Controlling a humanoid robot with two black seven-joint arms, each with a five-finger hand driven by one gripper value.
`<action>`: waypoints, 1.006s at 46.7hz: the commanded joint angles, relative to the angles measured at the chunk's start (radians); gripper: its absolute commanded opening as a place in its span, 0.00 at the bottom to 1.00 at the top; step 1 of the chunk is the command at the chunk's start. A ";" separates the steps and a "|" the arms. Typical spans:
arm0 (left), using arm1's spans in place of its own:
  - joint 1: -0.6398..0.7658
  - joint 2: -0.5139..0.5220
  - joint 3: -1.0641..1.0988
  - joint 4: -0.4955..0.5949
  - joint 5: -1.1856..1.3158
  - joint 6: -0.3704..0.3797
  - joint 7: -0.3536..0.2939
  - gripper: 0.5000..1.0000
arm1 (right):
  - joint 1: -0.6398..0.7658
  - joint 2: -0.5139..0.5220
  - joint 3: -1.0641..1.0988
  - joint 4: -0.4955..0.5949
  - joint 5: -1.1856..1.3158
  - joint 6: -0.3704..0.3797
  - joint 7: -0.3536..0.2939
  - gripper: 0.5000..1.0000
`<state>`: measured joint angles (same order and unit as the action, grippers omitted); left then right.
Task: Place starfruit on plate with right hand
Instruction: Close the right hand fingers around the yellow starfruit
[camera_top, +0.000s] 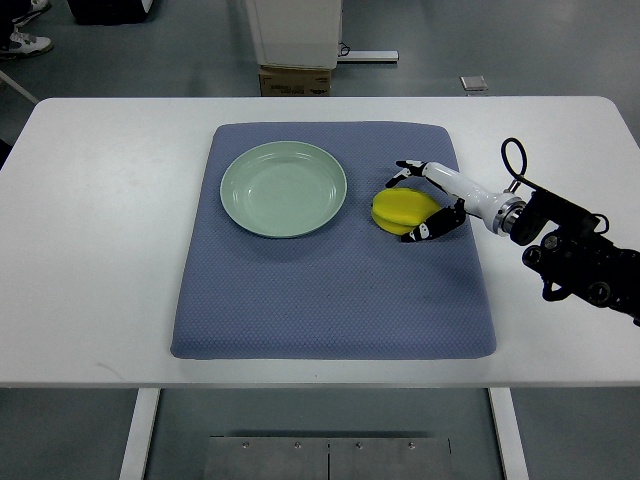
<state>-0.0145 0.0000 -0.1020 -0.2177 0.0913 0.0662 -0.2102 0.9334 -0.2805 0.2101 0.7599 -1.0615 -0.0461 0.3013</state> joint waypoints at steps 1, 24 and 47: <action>0.001 0.000 -0.001 0.000 0.001 0.000 0.000 1.00 | -0.001 0.001 0.000 -0.001 0.000 0.000 -0.002 0.95; -0.001 0.000 0.001 0.000 0.001 0.000 0.000 1.00 | -0.001 0.006 0.003 -0.002 0.003 -0.003 -0.014 0.01; -0.001 0.000 0.001 0.000 -0.001 0.000 0.000 1.00 | 0.041 -0.003 0.020 0.001 0.031 0.000 -0.037 0.00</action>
<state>-0.0144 0.0000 -0.1018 -0.2179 0.0910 0.0660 -0.2101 0.9617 -0.2821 0.2273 0.7607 -1.0359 -0.0460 0.2684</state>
